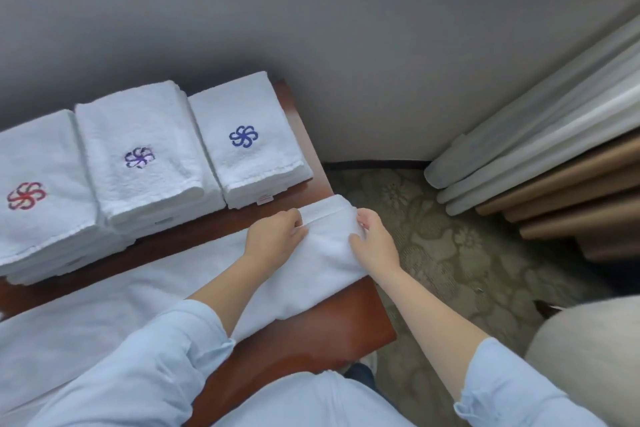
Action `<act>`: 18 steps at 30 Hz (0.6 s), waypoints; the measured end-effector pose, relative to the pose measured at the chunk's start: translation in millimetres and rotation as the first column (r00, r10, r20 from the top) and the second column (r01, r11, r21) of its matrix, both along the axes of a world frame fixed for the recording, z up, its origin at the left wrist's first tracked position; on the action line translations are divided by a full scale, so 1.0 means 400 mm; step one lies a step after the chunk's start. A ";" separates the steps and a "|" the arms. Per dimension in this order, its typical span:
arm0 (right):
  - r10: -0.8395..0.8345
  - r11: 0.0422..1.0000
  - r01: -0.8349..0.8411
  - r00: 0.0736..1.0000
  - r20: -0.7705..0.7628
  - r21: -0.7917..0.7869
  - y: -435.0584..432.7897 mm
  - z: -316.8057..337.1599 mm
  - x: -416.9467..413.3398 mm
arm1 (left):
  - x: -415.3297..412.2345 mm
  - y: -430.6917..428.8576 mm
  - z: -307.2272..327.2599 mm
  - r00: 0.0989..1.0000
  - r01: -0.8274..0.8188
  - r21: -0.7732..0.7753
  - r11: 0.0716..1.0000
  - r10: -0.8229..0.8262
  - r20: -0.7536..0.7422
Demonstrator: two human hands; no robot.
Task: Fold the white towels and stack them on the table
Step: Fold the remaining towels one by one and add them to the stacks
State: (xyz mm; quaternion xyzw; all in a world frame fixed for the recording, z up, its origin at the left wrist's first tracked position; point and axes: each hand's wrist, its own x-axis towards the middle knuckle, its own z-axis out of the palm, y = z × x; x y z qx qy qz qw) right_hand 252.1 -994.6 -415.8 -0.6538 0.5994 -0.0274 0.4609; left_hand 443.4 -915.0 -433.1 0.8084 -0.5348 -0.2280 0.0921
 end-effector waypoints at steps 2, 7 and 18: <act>0.049 0.998 -0.050 0.998 -0.029 -0.048 0.014 0.010 0.000 | -0.005 0.007 0.005 1.000 -0.016 -0.025 1.000 0.015 -0.008; 0.182 0.968 -0.189 0.982 -0.052 -0.167 0.062 0.043 0.001 | -0.027 0.066 0.033 0.999 -0.035 -0.062 0.997 0.037 0.039; 0.646 0.743 -0.615 0.763 0.041 -0.263 0.229 0.080 0.071 | -0.093 0.455 0.118 0.896 -0.423 -0.091 0.902 0.431 0.109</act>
